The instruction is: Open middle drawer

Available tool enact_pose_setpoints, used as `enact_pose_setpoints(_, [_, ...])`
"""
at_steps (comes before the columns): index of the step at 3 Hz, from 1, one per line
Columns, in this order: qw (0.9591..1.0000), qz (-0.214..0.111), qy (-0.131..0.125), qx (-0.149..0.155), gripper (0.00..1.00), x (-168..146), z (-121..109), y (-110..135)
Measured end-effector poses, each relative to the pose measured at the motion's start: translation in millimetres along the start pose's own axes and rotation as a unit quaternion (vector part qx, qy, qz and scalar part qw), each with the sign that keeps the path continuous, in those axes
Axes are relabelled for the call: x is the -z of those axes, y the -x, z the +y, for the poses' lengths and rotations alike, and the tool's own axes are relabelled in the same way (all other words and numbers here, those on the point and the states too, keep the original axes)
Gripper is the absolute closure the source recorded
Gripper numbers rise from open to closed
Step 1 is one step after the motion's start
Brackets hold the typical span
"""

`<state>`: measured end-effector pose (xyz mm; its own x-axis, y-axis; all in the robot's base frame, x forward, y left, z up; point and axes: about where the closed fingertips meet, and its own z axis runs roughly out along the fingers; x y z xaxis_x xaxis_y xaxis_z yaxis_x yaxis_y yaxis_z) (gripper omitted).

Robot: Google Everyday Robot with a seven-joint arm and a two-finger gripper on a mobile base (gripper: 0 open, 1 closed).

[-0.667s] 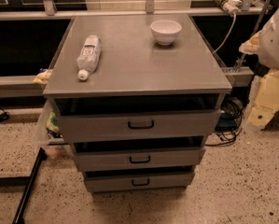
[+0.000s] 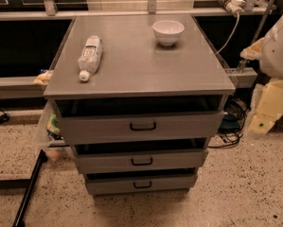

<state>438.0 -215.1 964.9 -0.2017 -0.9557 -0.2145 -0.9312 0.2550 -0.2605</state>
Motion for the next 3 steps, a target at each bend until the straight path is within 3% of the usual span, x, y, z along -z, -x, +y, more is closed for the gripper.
enact_pose_setpoints(1, [0.9998, -0.016, -0.002, 0.008, 0.00, -35, 10, -7])
enact_pose_setpoints(3, [0.9980, -0.052, 0.037, -0.003, 0.00, -168, 34, -36])
